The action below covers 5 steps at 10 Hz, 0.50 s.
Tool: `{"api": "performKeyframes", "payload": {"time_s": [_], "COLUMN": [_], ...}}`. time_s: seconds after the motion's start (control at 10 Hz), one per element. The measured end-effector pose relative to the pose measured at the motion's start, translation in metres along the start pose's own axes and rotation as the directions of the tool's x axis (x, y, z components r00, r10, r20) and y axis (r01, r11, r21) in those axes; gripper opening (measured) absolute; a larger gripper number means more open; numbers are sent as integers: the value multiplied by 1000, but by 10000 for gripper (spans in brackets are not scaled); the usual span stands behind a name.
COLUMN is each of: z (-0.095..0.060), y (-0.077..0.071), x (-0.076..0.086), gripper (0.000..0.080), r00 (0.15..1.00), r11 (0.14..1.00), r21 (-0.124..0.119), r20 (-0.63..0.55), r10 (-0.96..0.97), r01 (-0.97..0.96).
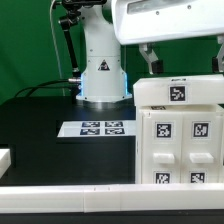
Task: Assemble cabinet
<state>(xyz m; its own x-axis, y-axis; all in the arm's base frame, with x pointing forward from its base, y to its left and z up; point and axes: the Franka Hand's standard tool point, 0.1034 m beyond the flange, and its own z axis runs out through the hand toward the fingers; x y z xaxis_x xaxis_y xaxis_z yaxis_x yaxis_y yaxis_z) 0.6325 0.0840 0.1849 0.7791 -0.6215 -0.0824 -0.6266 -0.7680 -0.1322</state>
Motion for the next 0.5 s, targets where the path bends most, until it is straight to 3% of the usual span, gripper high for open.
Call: {"api": "performKeyframes", "payload": {"time_s": [0.2,0.5], "z": [3,6], "y": [2,7], "x": [2,4], "gripper": [796,796], "r00": [942,770], "r11": [942,770], "r21": [4,-4], "r20": [-20,-10], "r10": [-336,-638], "r01": [336,638]}}
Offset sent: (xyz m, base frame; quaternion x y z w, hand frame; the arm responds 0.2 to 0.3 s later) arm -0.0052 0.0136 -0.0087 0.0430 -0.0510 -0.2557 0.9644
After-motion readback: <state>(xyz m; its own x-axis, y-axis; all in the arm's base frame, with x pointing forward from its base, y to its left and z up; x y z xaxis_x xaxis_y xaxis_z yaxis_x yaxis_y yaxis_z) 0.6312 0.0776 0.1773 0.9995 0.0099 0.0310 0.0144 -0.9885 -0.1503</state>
